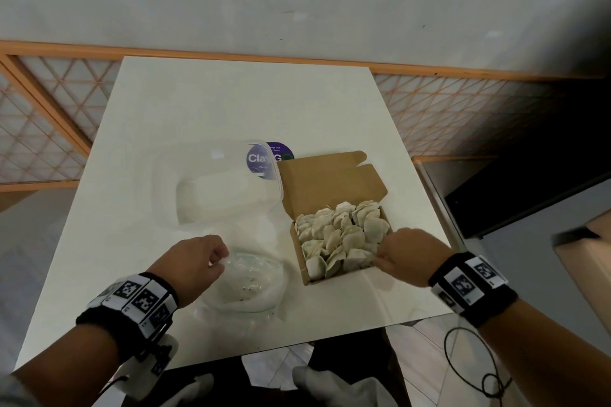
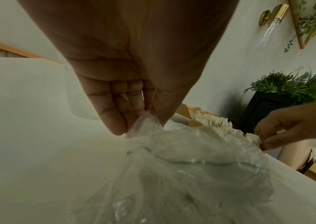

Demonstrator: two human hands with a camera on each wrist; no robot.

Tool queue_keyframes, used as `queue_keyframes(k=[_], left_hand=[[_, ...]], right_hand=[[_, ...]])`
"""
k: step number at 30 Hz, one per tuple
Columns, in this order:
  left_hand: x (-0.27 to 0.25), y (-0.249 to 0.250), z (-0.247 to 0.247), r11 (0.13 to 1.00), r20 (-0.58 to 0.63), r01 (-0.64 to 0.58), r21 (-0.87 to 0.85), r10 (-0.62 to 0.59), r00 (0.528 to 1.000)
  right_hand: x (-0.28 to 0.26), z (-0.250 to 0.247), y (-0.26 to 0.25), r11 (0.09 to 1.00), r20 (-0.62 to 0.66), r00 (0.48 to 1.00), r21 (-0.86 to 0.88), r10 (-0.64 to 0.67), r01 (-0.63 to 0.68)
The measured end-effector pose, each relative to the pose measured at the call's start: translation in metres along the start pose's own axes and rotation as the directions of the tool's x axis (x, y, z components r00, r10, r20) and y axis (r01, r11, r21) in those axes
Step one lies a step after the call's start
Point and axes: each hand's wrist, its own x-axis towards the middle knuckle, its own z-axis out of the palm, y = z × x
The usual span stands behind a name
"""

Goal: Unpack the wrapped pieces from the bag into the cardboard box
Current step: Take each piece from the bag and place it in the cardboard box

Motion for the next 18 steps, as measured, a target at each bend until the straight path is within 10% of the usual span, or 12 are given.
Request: queue_keyframes(k=[18], left_hand=[[-0.003,0.003,-0.004,1.000,-0.007,0.000,0.019,0.000,1.000]], right_hand=[[0.025,0.007,0.008,0.992,0.034,0.993,0.047,0.116,-0.118]])
